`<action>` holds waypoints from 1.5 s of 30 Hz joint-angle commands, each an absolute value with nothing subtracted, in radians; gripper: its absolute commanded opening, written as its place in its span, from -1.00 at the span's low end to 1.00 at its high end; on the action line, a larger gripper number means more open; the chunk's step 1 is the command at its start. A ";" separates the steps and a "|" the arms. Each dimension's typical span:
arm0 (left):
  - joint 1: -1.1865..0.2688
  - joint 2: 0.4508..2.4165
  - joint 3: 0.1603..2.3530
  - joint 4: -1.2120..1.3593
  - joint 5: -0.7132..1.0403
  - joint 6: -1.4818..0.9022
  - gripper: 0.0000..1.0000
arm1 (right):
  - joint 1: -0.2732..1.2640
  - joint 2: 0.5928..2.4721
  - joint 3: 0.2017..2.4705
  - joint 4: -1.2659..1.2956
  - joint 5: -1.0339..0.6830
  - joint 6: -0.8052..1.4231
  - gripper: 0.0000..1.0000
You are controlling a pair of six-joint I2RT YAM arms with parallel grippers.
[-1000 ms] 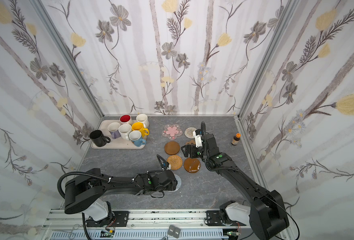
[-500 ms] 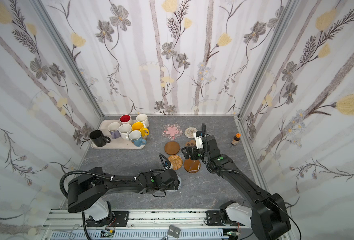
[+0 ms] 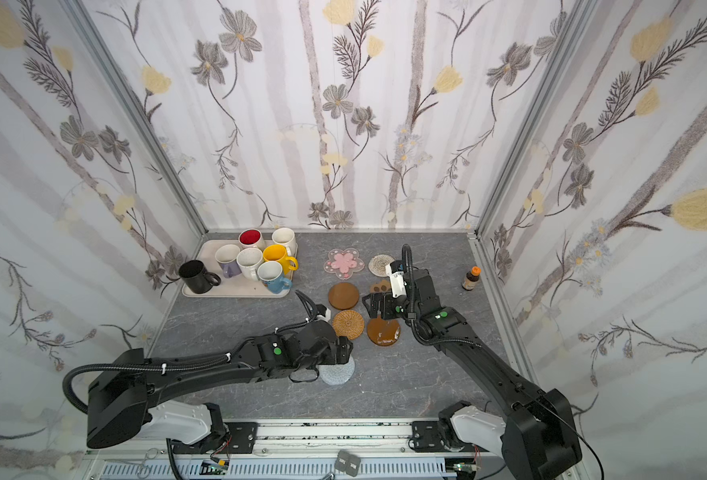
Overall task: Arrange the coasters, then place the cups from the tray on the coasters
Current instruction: 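Set the blue coaster down nearer the robot, open the left gripper, draw back, then reach the right gripper to the blue flowered mug while the left gripper nears the tray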
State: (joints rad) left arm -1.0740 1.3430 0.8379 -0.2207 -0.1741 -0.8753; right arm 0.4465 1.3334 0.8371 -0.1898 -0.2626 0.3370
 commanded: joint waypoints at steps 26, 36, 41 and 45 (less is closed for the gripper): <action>-0.482 1.051 0.955 -0.405 -0.192 -0.564 0.54 | 0.573 1.943 1.383 -0.135 -0.330 0.510 0.36; -0.399 0.918 0.973 -0.434 -0.120 -0.527 0.71 | 0.658 2.301 1.647 0.014 -0.406 0.762 0.13; -0.397 0.901 0.960 -0.431 -0.101 -0.517 0.79 | 0.682 2.386 1.680 0.087 -0.413 0.851 0.08; -0.397 0.887 0.954 -0.430 -0.099 -0.518 0.80 | 0.703 2.444 1.688 0.135 -0.410 0.914 0.04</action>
